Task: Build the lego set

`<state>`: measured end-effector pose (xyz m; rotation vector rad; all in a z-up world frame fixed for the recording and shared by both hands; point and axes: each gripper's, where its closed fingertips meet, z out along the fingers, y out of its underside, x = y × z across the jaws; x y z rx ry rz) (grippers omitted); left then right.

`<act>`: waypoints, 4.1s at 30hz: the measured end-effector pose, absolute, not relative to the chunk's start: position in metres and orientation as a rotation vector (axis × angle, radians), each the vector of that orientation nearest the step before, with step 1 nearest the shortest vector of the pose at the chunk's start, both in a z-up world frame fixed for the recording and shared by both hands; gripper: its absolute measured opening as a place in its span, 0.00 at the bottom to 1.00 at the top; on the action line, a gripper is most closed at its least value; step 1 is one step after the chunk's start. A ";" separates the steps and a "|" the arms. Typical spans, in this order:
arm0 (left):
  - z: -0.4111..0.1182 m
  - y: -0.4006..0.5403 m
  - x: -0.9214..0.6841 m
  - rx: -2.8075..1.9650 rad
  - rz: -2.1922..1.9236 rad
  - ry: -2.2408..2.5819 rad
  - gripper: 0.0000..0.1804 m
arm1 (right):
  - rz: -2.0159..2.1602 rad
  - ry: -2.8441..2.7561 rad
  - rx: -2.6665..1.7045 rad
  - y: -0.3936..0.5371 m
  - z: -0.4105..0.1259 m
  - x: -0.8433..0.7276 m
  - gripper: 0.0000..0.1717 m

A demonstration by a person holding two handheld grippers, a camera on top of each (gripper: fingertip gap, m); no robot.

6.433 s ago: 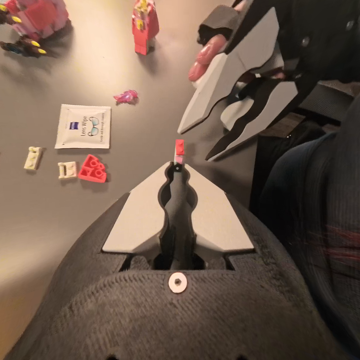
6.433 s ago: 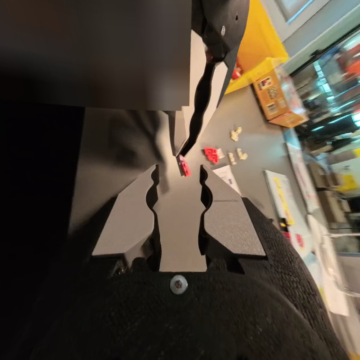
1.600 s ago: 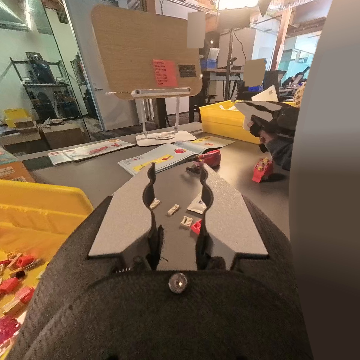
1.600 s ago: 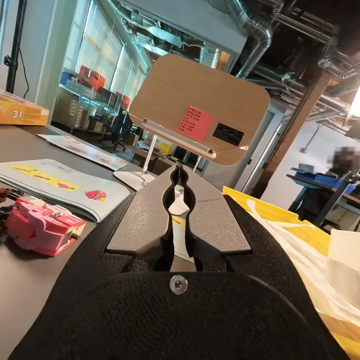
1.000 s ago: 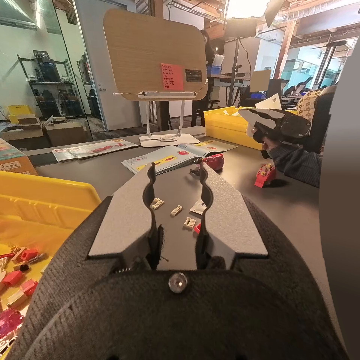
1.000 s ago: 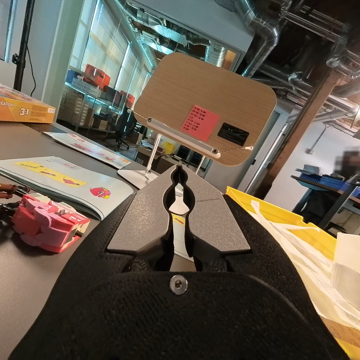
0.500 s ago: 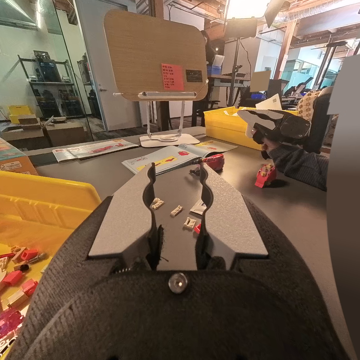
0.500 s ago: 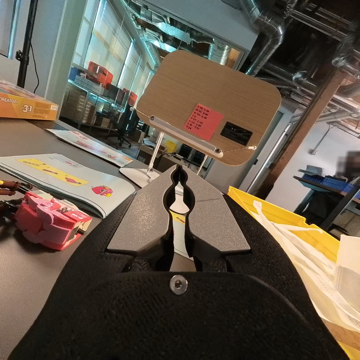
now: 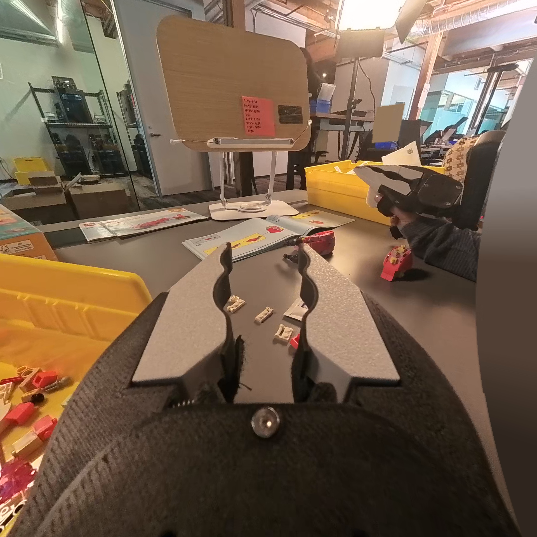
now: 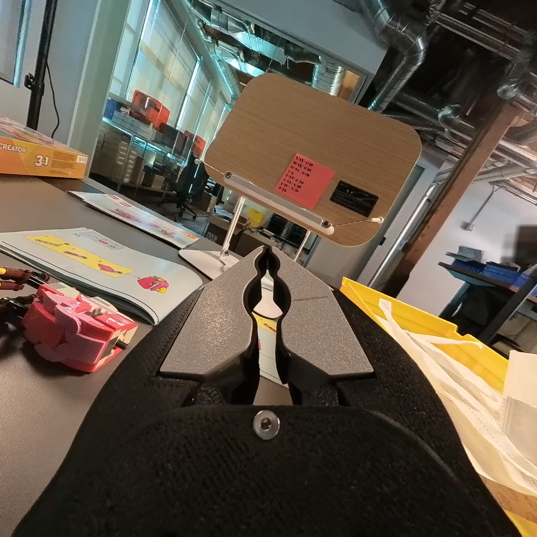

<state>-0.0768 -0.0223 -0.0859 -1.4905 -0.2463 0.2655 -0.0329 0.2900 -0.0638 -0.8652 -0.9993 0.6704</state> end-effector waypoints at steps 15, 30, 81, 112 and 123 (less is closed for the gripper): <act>-0.074 -0.034 -0.072 -1.425 0.307 -0.233 0.21 | 0.618 -0.988 -0.870 0.293 -0.064 -0.023 0.00; -0.068 -0.037 -0.058 -1.400 0.263 -0.187 0.21 | 0.464 -0.969 -0.916 0.299 -0.069 -0.001 0.00; -0.140 -0.183 -0.274 -2.678 -0.047 -0.826 0.14 | 0.468 -1.021 -0.915 0.297 -0.075 -0.012 0.00; -0.184 -0.172 -0.367 -2.637 0.012 -1.055 0.05 | 0.496 -1.028 -0.919 0.296 -0.076 -0.013 0.00; -0.166 -0.181 -0.355 -2.602 0.085 -0.910 0.00 | 0.513 -1.036 -0.917 0.294 -0.077 -0.015 0.00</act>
